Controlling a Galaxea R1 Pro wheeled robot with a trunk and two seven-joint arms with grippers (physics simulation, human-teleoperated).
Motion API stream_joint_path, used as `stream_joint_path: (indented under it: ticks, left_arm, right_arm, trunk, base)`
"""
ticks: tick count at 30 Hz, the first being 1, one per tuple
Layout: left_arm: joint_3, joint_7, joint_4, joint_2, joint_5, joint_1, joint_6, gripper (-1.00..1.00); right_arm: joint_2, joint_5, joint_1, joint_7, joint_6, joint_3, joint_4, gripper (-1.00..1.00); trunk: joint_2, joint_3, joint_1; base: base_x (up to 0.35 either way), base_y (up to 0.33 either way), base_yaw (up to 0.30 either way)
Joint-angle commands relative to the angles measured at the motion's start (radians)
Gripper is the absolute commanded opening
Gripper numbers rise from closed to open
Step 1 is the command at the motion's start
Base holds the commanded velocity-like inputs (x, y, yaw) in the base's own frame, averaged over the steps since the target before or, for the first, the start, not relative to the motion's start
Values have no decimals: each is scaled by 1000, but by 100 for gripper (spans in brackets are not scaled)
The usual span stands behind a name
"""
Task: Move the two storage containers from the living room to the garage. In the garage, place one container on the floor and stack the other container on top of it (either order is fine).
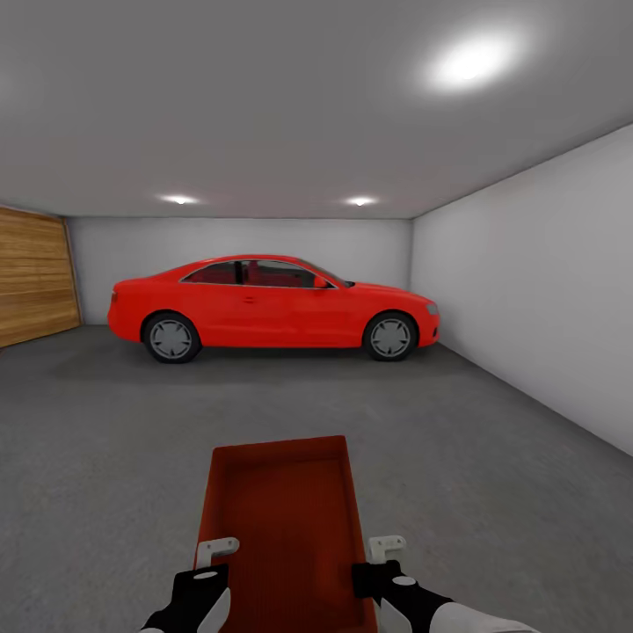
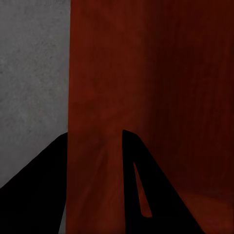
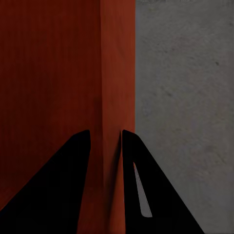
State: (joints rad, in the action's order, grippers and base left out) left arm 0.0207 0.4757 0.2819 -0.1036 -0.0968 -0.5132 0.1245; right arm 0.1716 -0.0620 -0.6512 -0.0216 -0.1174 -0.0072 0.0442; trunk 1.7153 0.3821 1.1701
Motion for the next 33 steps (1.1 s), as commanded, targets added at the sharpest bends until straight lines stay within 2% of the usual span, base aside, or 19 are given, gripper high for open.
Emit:
stream_joint_path:
  ticks: [1,28,33]
  left_arm:
    - [4,-25,-1,-1,-40,1,3,-100]
    - [4,-25,-1,2,-40,1,3,-100]
    - [4,-25,-1,2,-40,0,3,-100]
  right_arm:
    - [3,-21,-2,25,-7,-40,-61,-100]
    - [3,-21,-2,25,-7,-40,-61,-100]
    - [3,-21,-2,25,-7,-40,-61,-100]
  trunk:
    - [1,1,1]
    - [1,1,1]
    - [1,1,1]
  base:
    - [340,0,0]
    - [340,0,-1]
    - [340,35,-200]
